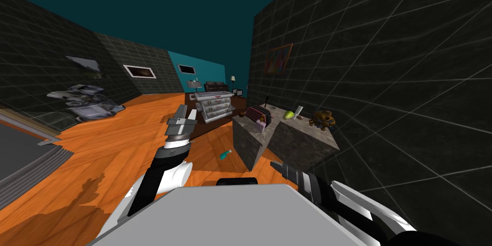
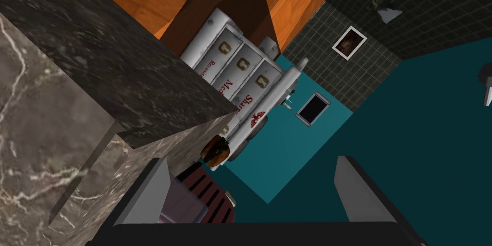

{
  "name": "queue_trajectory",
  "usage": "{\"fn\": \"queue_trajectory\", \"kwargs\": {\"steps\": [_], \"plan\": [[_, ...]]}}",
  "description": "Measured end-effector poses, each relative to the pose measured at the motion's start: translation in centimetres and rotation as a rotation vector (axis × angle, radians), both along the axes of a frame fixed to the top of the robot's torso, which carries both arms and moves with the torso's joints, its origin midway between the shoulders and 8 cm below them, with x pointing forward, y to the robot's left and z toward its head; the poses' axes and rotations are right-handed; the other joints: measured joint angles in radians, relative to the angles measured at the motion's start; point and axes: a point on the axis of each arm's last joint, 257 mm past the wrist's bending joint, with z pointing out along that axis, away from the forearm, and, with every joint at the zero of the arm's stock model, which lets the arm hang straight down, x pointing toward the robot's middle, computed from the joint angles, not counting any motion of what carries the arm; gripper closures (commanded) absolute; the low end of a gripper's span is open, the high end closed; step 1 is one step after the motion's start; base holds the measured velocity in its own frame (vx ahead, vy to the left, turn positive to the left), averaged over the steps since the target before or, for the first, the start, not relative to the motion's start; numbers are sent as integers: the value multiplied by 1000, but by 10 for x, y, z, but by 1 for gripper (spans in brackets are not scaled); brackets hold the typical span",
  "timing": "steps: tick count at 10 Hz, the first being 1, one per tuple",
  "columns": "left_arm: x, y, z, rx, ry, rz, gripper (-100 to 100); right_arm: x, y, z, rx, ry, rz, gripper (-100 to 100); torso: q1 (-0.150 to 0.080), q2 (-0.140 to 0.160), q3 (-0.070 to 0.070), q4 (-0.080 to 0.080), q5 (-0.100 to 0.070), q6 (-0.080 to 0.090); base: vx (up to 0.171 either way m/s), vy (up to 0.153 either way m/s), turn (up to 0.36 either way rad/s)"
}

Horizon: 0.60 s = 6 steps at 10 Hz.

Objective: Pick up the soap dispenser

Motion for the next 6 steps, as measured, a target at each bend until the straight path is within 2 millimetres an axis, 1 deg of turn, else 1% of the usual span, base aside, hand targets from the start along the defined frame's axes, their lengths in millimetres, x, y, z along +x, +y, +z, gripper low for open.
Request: {"fn": "queue_trajectory", "kwargs": {"steps": [2,3,6], "plan": [[0,0,0,0,0,0,0,-10,-15,-13,-59,39,28,-100,0,0,0,0,0,0,12,13,49],[0,0,0,0,0,0,0,-16,-28,-19,-94,65,37,-100,1,-1,0,0,0,0,13,14,30],[0,0,0,0,0,0,0,-28,-57,-37,-195,124,81,-100,1,-1,0,0,0,0,10,14,34]]}}
